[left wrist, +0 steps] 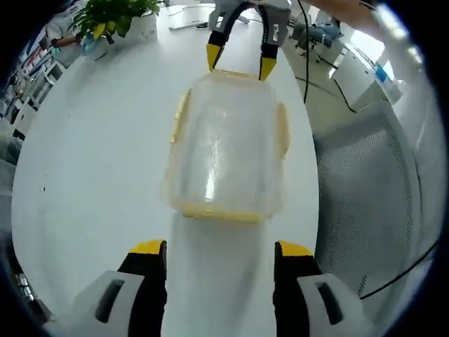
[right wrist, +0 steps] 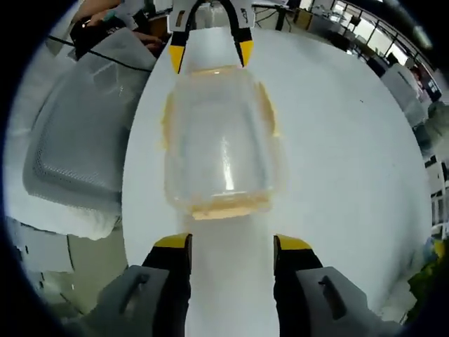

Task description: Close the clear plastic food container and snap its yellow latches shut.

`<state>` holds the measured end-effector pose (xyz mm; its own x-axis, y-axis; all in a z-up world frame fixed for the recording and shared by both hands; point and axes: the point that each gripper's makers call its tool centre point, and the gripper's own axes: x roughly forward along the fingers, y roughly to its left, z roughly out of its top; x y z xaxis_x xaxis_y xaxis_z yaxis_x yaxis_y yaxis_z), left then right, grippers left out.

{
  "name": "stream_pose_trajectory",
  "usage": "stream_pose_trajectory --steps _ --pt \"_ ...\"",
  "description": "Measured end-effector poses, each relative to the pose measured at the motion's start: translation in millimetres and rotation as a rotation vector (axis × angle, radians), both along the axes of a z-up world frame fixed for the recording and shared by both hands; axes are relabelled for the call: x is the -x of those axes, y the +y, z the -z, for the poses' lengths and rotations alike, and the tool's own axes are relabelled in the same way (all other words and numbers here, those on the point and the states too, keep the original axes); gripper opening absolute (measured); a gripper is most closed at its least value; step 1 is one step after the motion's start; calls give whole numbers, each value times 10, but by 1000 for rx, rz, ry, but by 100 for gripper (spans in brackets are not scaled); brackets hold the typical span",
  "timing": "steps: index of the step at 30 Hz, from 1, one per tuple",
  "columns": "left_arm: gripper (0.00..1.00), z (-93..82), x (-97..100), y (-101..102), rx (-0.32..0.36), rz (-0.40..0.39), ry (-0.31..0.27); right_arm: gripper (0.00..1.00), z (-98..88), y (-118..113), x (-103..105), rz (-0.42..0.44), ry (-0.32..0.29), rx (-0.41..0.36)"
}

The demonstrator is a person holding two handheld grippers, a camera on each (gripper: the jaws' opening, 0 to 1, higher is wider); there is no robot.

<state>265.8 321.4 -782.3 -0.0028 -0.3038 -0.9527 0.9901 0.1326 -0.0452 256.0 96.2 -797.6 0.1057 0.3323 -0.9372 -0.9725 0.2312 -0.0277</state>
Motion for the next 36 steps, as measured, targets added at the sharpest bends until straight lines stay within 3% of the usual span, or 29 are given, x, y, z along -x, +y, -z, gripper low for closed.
stream_pose_trajectory --steps 3,9,12,15,17,18,21,23,28,36 --pt "54 -119 -174 55 30 -184 -10 42 -78 -46 -61 113 9 -15" --pt "31 -322 -174 -4 148 -488 136 42 -241 -35 -165 323 33 -57" --pt "40 -376 -258 -98 242 -604 141 40 -323 96 -107 394 115 -129" --pt "41 -359 -105 -151 243 -787 329 41 -378 203 -92 471 177 -187" --pt "47 -305 14 -145 200 -779 390 40 -390 234 -102 524 205 -212" --pt "47 -239 59 -81 136 -825 394 40 -391 246 -105 545 220 -223" --pt "45 -136 147 -40 63 -865 407 36 -373 250 -122 632 285 -254" --pt "42 -109 150 -98 78 -903 428 36 -359 242 -146 652 293 -265" --pt "41 -182 21 -319 207 -1071 516 37 -323 287 -88 714 371 -307" --pt "40 -93 10 -315 145 -1076 500 34 -191 295 -93 800 429 -322"
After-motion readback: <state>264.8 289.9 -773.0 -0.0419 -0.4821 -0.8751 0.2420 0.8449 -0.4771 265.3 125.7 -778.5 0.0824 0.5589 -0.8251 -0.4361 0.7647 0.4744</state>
